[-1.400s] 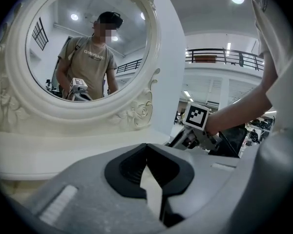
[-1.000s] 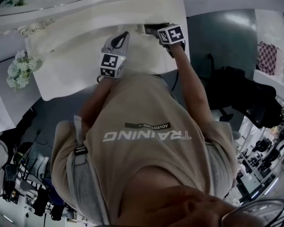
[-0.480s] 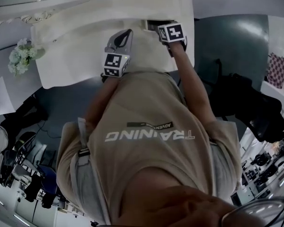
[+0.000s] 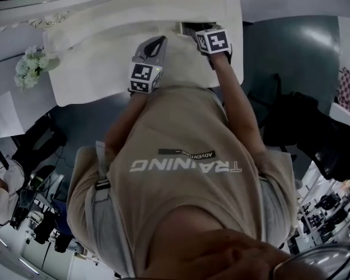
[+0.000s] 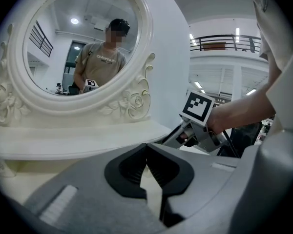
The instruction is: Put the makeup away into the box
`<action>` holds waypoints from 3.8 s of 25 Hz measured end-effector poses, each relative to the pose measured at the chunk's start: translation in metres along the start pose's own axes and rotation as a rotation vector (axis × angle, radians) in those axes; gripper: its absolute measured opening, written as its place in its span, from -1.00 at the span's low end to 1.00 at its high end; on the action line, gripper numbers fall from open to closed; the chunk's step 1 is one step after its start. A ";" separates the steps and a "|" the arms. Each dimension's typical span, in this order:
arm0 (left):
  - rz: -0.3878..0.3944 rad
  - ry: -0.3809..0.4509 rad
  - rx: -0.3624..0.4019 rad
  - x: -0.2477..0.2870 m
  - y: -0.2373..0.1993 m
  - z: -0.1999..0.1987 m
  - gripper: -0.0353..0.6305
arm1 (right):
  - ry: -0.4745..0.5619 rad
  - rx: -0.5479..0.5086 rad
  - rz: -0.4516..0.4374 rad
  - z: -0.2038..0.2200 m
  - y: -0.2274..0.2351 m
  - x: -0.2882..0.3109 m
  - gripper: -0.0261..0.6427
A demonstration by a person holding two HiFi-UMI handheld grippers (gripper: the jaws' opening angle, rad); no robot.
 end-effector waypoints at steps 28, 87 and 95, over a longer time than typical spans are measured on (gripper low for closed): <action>0.113 -0.082 0.026 0.059 0.014 0.002 -0.87 | 0.183 -0.008 0.052 -0.003 0.020 -0.002 -0.47; 0.084 -0.201 -0.067 0.124 -0.029 0.053 -0.88 | 0.243 0.021 -0.003 0.016 0.085 0.014 -0.91; 0.043 -0.176 -0.114 0.140 -0.045 0.043 -0.88 | 0.266 0.021 -0.021 -0.003 0.095 0.024 -0.91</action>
Point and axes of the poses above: the fingertips, and each gripper's own axes: x forward along the fingers, y to its right, z out of its underside, the point moved 2 cm from there along -x, backward along the fingers, and after that the axes turned 6 degrees about z, right-handed, at the moved point
